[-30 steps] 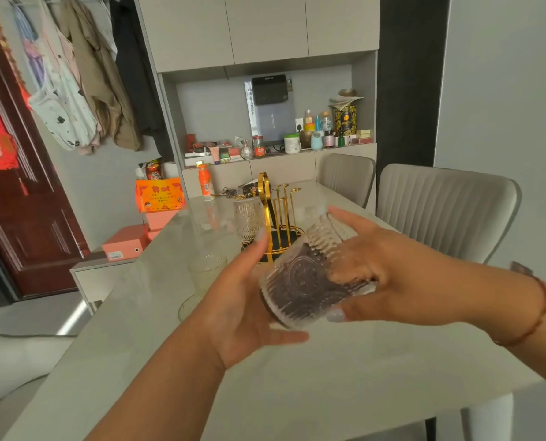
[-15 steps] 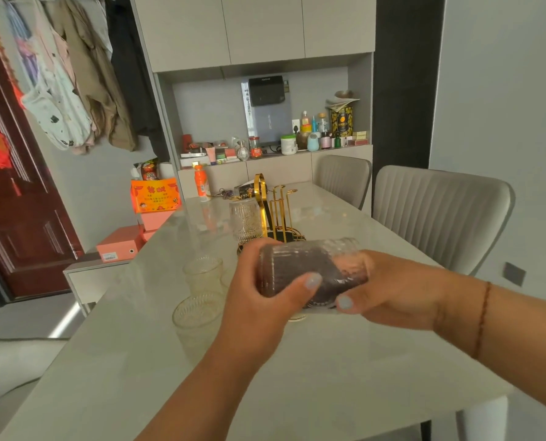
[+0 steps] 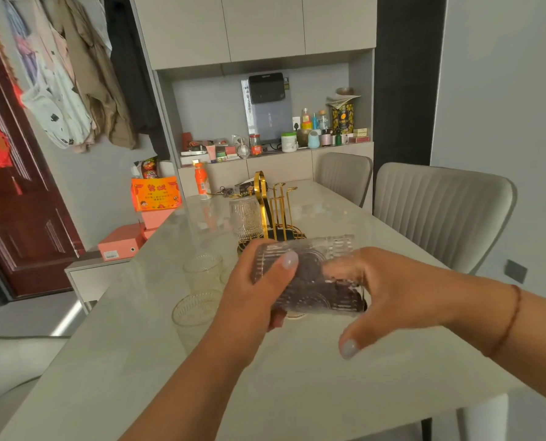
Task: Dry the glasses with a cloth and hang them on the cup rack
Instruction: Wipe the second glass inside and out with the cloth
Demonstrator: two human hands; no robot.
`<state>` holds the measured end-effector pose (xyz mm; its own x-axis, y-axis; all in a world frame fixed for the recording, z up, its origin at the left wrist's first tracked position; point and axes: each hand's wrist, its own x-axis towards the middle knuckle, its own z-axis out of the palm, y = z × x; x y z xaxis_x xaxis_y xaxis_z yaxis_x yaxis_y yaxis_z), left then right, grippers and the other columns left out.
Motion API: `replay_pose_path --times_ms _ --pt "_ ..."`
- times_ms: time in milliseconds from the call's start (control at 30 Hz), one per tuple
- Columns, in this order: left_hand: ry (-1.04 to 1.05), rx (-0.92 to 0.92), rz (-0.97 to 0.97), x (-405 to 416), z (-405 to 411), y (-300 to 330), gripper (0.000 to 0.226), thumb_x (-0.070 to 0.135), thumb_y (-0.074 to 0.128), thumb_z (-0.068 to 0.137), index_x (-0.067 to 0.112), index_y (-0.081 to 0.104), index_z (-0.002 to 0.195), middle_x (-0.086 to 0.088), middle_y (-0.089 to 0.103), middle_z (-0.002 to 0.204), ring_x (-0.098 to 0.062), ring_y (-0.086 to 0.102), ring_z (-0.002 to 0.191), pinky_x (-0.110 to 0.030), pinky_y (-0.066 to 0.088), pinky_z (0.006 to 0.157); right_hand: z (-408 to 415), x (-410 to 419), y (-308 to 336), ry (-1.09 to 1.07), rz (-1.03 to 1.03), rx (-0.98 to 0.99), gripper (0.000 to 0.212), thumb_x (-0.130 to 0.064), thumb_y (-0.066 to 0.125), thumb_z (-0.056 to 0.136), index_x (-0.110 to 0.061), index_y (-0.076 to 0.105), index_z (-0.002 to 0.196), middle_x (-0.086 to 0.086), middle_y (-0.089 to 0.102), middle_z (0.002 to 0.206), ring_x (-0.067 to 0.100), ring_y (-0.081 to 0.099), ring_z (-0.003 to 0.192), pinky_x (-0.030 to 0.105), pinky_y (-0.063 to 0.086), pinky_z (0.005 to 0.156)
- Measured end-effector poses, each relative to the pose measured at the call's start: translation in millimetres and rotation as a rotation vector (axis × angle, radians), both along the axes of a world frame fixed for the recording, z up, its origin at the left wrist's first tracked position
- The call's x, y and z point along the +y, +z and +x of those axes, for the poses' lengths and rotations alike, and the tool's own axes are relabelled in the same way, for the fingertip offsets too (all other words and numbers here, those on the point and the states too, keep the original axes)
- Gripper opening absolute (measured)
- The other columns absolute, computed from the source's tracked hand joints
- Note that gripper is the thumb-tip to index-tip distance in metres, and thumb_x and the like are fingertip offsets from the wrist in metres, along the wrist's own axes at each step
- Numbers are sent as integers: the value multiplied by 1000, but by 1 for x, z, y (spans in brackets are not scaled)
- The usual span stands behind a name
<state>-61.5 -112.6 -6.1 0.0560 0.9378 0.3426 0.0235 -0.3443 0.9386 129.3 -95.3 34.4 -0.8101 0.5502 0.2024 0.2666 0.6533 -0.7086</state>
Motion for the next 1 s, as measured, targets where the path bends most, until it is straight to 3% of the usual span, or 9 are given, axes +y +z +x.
replay_pose_path --times_ms 133,267,367,467,533,633,767,900,1000 --pt "-46 112 234 -4 -2 -3 36 47 71 64 47 57 98 12 69 91 -4 68 74 -17 50 55 4 4 -2 84 -461 223 74 -25 90 55 -11 62 122 9 67 119 24 61 115 28 46 97" --pt "-151 43 64 0 -9 -1 70 52 80 63 32 53 125 4 70 106 -17 71 91 -26 56 65 5 -5 7 -63 184 14 52 -34 86 61 -32 68 109 -21 68 108 -7 59 105 21 40 101" --pt "-213 -57 -209 -2 -12 12 75 78 59 69 15 61 109 -6 63 64 -18 56 46 -21 32 40 -1 -10 8 -125 725 -284 51 -71 66 65 -44 54 106 -46 52 102 -22 46 102 50 -2 118" --pt "-157 -122 -290 0 -7 12 54 67 58 64 18 62 85 -1 55 54 -10 33 32 -22 12 43 -5 -8 5 -195 850 -580 73 -86 47 65 -40 52 121 -25 64 108 -8 55 106 43 -29 110" --pt "-100 -171 -205 1 -3 8 48 62 72 69 19 61 88 0 58 62 -8 33 35 -16 19 38 -4 -8 4 -148 671 -492 77 -79 60 63 -37 52 127 -18 64 120 -3 53 117 36 -21 115" --pt "-43 -104 18 2 -1 -1 38 56 65 65 32 66 94 3 64 73 -5 47 43 -19 32 37 -1 -5 3 11 71 -46 72 -50 86 56 -26 62 120 -12 65 122 5 57 117 25 37 105" --pt "-21 63 271 -5 -3 -3 42 48 66 64 40 56 104 14 68 84 -1 63 66 -14 46 50 -3 0 -15 105 -490 320 97 -49 84 58 3 49 131 24 56 131 38 50 125 46 35 110" --pt "-105 64 134 -3 -6 -1 53 45 71 68 41 52 117 7 66 91 -7 58 59 -19 41 45 -1 -7 0 -93 -138 197 56 -43 87 53 -29 71 106 -12 73 102 3 66 99 18 48 84" --pt "-188 -109 -97 -4 -9 9 48 61 68 72 30 65 108 -4 62 74 -15 51 46 -19 27 37 0 -10 5 -208 558 -98 46 -61 75 63 -39 66 103 -33 65 96 -17 53 102 33 22 116"
